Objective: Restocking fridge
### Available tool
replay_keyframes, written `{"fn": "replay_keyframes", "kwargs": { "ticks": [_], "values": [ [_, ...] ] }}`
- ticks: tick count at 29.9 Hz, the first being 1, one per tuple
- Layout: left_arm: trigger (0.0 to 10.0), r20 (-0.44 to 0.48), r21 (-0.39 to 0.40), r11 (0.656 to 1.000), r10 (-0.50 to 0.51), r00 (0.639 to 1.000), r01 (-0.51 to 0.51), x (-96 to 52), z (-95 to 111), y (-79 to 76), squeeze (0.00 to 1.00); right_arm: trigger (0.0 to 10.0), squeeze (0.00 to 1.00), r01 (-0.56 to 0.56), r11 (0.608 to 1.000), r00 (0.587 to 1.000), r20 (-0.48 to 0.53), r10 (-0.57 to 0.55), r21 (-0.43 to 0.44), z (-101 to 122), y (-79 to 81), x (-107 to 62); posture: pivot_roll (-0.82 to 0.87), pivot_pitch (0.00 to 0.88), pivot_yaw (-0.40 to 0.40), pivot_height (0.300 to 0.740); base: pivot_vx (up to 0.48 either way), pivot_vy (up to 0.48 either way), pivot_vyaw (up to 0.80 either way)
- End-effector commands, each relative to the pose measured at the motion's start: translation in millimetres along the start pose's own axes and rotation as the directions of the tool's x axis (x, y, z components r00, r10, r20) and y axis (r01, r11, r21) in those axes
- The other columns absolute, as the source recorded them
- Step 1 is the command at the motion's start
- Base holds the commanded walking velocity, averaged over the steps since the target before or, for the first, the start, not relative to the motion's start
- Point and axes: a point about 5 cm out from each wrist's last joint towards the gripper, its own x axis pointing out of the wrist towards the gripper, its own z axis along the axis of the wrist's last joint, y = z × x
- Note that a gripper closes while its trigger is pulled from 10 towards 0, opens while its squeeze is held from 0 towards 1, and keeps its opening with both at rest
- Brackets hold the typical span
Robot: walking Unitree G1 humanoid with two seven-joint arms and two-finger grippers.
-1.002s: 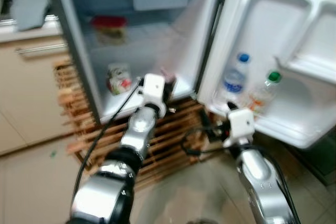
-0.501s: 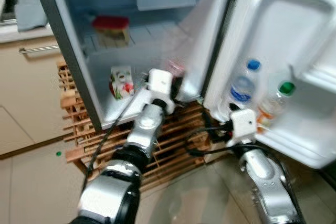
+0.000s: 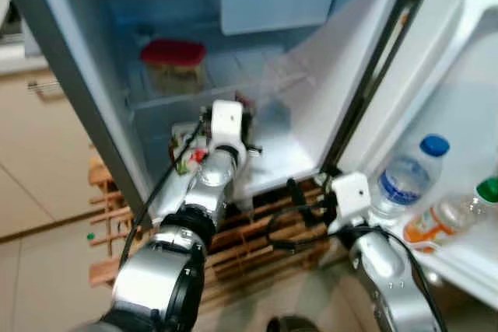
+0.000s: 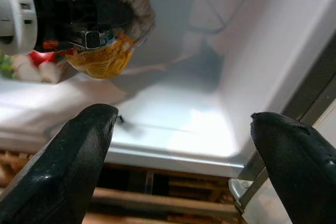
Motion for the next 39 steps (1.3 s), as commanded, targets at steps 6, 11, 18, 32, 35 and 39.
{"fn": "replay_keyframes", "kwargs": {
  "ticks": [6,11,18,32,35,39],
  "values": [
    [10.0,-0.047,0.042,0.998,0.039,0.998,-0.037,-0.1,-7,-4.6,0.0,10.0,0.0,-0.032,0.999,0.999,-0.037,0.032,-0.016,0,4.4,-24.5,-0.27,0.032,-0.076,0.74,0.0,0.0,0.0],
    [10.0,0.004,0.246,0.969,-0.016,1.0,0.015,4.7,6,-22.0,0.0,10.0,0.0,-0.037,0.999,0.997,-0.069,0.035,-0.031,3,7.1,-46.3,-0.32,0.09,-0.087,0.74,0.0,0.0,0.0],
    [10.0,0.027,0.556,0.827,-0.12,0.992,0.085,6.3,12,-42.0,0.0,10.0,0.0,-0.029,0.999,0.995,-0.098,0.026,-0.026,5,10.8,-62.3,-0.36,0.139,-0.09,0.74,0.0,0.0,0.0],
    [10.0,-0.062,0.962,0.259,-0.084,0.995,0.081,4.7,-4,5.7,1.0,10.0,0.0,0.004,1.0,0.986,-0.166,-0.006,-0.008,10,17.2,-93.0,-0.41,0.215,-0.108,0.74,0.0,0.0,0.0],
    [10.0,-0.042,0.978,0.206,-0.005,0.999,0.042,5.2,0,30.2,1.0,10.0,0.0,0.003,1.0,0.983,-0.184,-0.003,-0.001,10,19.3,-97.9,-0.41,0.227,-0.116,0.74,0.0,0.0,0.0],
    [10.0,-0.02,0.982,0.189,0.045,0.999,0.011,6.4,8,45.7,1.0,10.0,0.0,0.005,1.0,0.98,-0.197,-0.006,-0.001,11,18.6,-100.9,-0.42,0.23,-0.12,0.74,0.0,0.0,0.0]
  ]
}}
